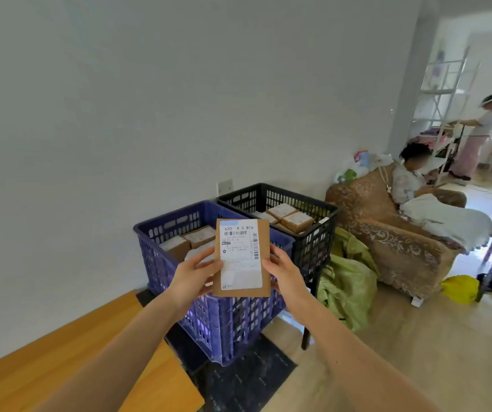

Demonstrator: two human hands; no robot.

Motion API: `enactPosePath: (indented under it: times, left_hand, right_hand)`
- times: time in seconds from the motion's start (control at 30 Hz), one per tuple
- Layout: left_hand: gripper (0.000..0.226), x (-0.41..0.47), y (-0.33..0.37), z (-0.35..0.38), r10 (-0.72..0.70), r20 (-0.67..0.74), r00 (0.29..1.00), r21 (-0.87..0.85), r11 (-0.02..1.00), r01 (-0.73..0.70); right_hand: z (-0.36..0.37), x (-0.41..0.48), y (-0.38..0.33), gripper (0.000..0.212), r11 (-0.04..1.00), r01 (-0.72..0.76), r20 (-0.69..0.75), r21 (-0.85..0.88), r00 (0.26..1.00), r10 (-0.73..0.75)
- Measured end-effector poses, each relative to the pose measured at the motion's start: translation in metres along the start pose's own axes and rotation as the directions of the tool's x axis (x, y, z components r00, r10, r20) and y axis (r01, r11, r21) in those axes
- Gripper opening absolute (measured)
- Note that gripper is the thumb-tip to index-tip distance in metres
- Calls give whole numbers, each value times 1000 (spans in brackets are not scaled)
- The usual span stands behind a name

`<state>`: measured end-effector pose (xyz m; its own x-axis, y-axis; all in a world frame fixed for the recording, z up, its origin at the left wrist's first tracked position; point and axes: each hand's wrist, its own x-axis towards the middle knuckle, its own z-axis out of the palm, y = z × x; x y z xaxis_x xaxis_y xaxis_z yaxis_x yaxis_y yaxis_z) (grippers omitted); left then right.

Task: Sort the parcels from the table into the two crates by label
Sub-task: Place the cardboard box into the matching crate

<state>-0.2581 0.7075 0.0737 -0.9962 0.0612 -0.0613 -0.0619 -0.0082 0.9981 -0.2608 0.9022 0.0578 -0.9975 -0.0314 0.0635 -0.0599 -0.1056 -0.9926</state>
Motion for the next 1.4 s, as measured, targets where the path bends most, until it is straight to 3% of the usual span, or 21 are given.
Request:
enactPosePath:
  times: [0.23, 0.47, 0.8, 1.23, 1.4]
  left_hand:
    - [38, 119, 6, 64, -3, 21, 1000, -50, 999, 5]
    - [39, 231, 21, 114, 15, 0, 1000, -63, 998, -15]
    - [35, 331, 12, 179, -22, -6, 1000, -78, 997, 22]
    - [51, 451, 7, 266, -99, -281, 954, -71, 994, 82]
    - [75, 489, 20, 280, -98, -383, 918, -41, 995, 89]
  right_hand:
    - [-74, 103, -6, 51, 998, -6, 1, -62, 1000, 6]
    - [-133, 208, -16, 57, 992, -19, 32, -123, 999, 23]
    - [-208, 313, 0, 69, 976, -179, 59, -122, 980, 188]
    - [-304, 473, 9, 69, 970, -81, 319, -229, 935, 153]
    - [-323, 527, 8, 75, 968, -52, 394, -246, 907, 149]
